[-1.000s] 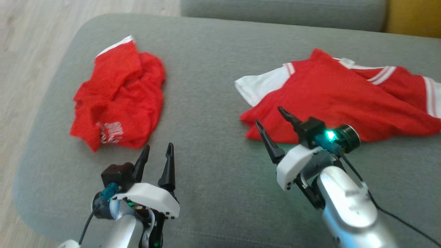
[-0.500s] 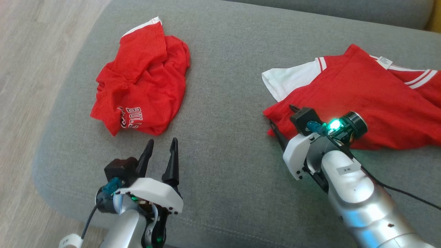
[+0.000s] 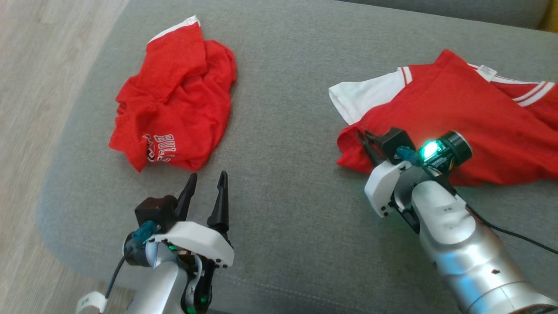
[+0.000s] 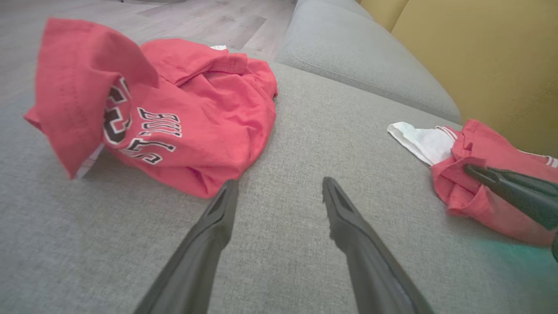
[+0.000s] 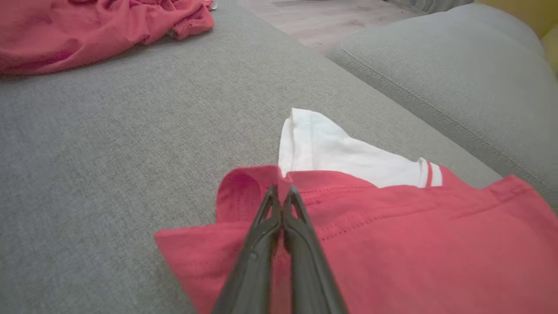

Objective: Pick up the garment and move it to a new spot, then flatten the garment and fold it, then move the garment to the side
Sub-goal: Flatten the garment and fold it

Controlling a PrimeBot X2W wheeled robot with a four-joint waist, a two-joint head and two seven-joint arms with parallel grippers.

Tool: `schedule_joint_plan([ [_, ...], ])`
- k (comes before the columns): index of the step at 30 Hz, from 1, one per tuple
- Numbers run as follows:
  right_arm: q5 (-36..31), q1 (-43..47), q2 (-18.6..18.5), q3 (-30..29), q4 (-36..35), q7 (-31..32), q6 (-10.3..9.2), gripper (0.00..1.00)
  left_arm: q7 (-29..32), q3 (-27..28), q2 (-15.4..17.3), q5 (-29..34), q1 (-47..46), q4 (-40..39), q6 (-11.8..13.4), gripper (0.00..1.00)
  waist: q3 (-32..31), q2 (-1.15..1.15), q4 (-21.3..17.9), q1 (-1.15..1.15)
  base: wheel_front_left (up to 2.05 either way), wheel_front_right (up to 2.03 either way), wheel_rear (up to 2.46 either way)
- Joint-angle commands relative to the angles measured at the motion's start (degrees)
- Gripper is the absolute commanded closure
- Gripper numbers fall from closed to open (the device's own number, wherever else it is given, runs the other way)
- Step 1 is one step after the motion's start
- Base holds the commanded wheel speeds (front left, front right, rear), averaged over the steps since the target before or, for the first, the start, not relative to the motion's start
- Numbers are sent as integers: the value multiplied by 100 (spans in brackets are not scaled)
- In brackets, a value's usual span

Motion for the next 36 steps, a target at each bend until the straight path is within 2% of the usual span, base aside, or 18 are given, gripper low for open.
schedule_joint_plan([
  [1,36,-181,122,58,-150,-76,12,100,-71,223,17,2,-213,-152,7,0,-24,0,-35,0,0,0,0],
  [7,479,10,128,44,-486,-345,12,100,-71,296,17,42,-160,-93,-16,0,-228,0,-342,0,0,0,0],
  [13,799,451,129,-207,-1267,-431,12,100,-71,439,17,128,-12,-112,6,0,-492,0,-903,0,0,0,0],
  [16,777,832,129,-584,-1841,-344,12,100,-71,535,17,166,51,-127,-2,0,-590,0,-1219,0,0,0,0],
  [18,722,1328,119,-1056,-2529,-147,12,100,-71,624,17,212,107,-151,-17,0,-670,0,-1546,0,0,0,0],
  [24,724,2355,-102,-2066,-3762,434,12,100,-71,645,17,248,163,-187,-42,0,-745,0,-2061,0,0,0,0],
  [29,673,2783,-322,-2747,-4090,734,12,100,-71,580,17,270,152,-167,-60,0,-758,0,-2287,0,0,0,0],
  [36,416,2819,-592,-3428,-4073,945,12,100,-71,582,17,320,135,-127,-98,0,-745,0,-2327,0,0,0,0],
])
